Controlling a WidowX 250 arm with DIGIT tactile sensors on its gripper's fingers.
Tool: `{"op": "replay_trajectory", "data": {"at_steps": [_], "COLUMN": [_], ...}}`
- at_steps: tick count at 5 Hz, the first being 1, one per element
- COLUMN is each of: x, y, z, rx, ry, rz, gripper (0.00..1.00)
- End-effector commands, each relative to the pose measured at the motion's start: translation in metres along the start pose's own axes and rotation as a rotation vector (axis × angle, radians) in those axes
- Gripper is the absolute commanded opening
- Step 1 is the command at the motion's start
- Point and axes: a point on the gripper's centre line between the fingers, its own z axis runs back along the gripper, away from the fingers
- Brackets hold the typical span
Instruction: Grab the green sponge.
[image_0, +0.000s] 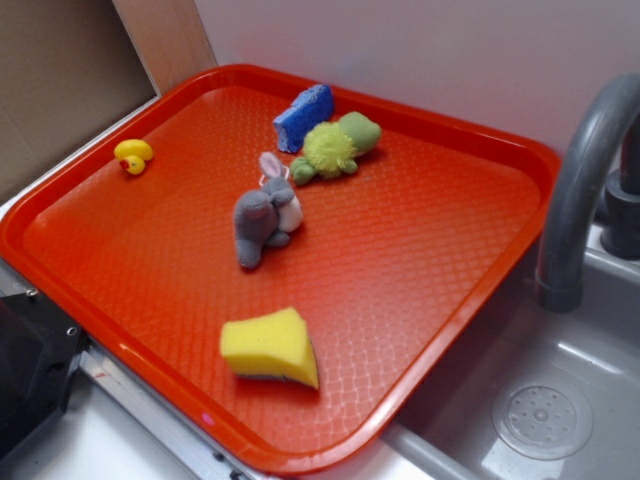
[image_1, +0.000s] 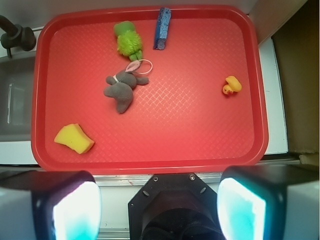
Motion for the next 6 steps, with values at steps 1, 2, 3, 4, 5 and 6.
{"op": "replay_trajectory", "data": {"at_steps": [1, 2, 3, 4, 5, 6], "x": [0.0, 0.016, 0.029, 0.031, 0.018, 0.013], "y": [0.0, -0.003, -0.022, -0.057, -0.095, -0.119], "z": [0.0, -0.023, -0.033, -0.05, -0.066, -0.087], "rx": [0.0, 0.021, 0.0, -0.068, -0.161, -0.169], "ry": [0.0, -0.081, -0.228, -0.247, -0.228, -0.158], "rz": [0.0, -0.255, -0.504, -0.745, -0.904, -0.941], "gripper": [1.0, 1.0, 1.0, 1.0, 1.0, 1.0]}}
